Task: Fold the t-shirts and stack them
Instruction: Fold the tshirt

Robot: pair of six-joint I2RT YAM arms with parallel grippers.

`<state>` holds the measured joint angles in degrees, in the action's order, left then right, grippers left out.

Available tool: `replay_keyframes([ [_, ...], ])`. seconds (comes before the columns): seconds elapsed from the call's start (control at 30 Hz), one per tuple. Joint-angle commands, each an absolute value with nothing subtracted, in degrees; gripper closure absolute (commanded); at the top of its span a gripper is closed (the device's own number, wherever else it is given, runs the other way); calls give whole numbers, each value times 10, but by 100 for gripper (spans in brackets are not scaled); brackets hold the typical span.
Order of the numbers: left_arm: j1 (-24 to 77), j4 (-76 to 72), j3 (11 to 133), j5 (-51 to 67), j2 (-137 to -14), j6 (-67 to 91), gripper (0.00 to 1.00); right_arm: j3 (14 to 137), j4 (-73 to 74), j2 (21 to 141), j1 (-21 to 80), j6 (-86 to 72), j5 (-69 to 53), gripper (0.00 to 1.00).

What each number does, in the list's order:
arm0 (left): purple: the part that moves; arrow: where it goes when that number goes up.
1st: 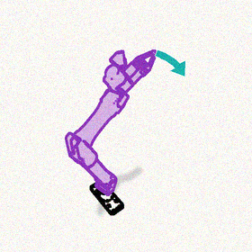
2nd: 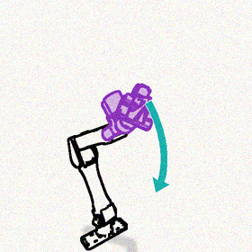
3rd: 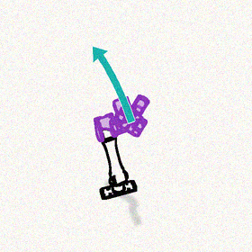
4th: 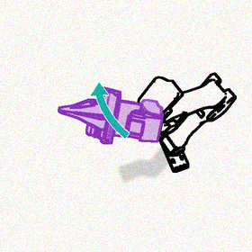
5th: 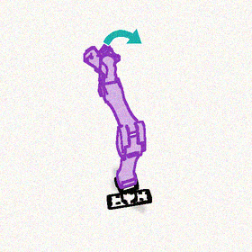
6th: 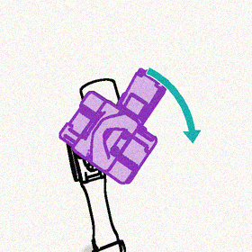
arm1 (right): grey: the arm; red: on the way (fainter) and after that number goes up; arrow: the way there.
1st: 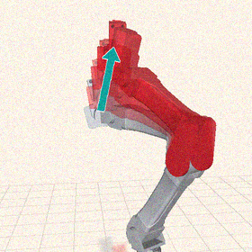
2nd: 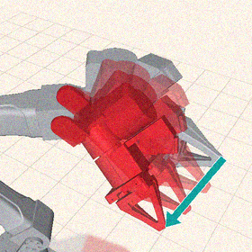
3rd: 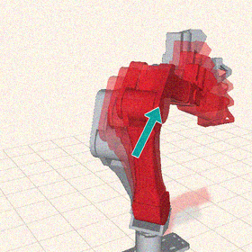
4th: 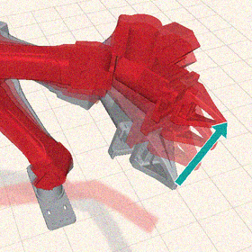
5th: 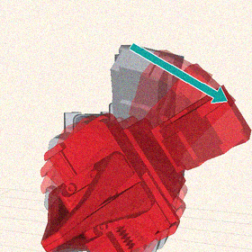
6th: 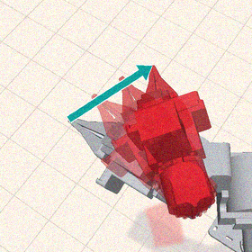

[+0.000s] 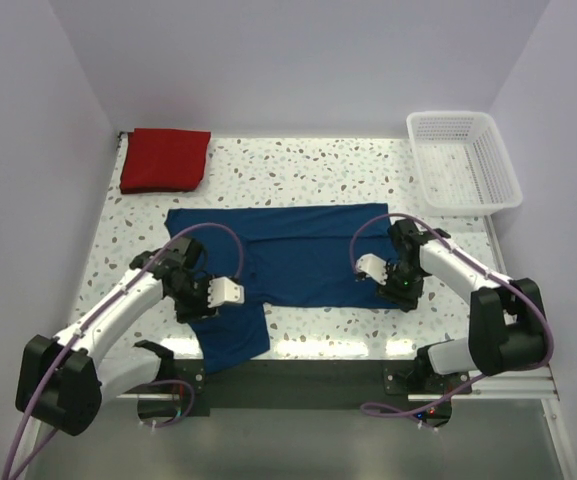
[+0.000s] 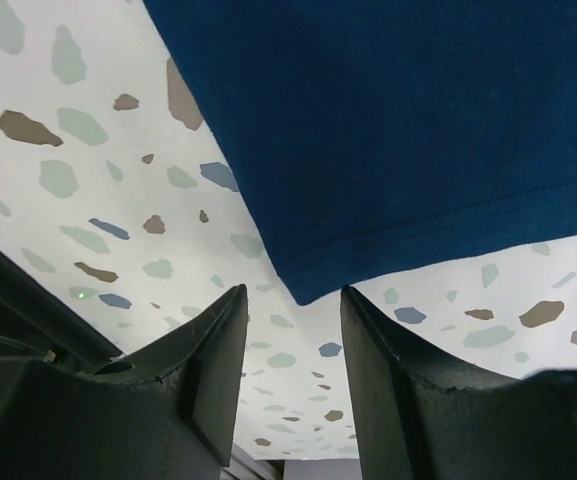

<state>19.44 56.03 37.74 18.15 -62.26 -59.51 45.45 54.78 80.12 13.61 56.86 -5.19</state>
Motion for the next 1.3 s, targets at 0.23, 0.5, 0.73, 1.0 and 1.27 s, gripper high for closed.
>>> replay_keyframes([
  [0.23,391,547,338,52,-648,-530,45,418,447,819,142,584,-3,58],
  [0.5,457,544,345,4,-718,-517,48,405,428,831,144,582,13,80],
  [0.73,468,495,332,7,-746,-516,57,418,436,839,144,578,18,100],
  [1.0,468,521,348,4,-701,-512,98,439,465,819,144,579,8,100],
  [1.27,447,580,394,9,-629,-523,100,447,495,775,137,604,10,100],
])
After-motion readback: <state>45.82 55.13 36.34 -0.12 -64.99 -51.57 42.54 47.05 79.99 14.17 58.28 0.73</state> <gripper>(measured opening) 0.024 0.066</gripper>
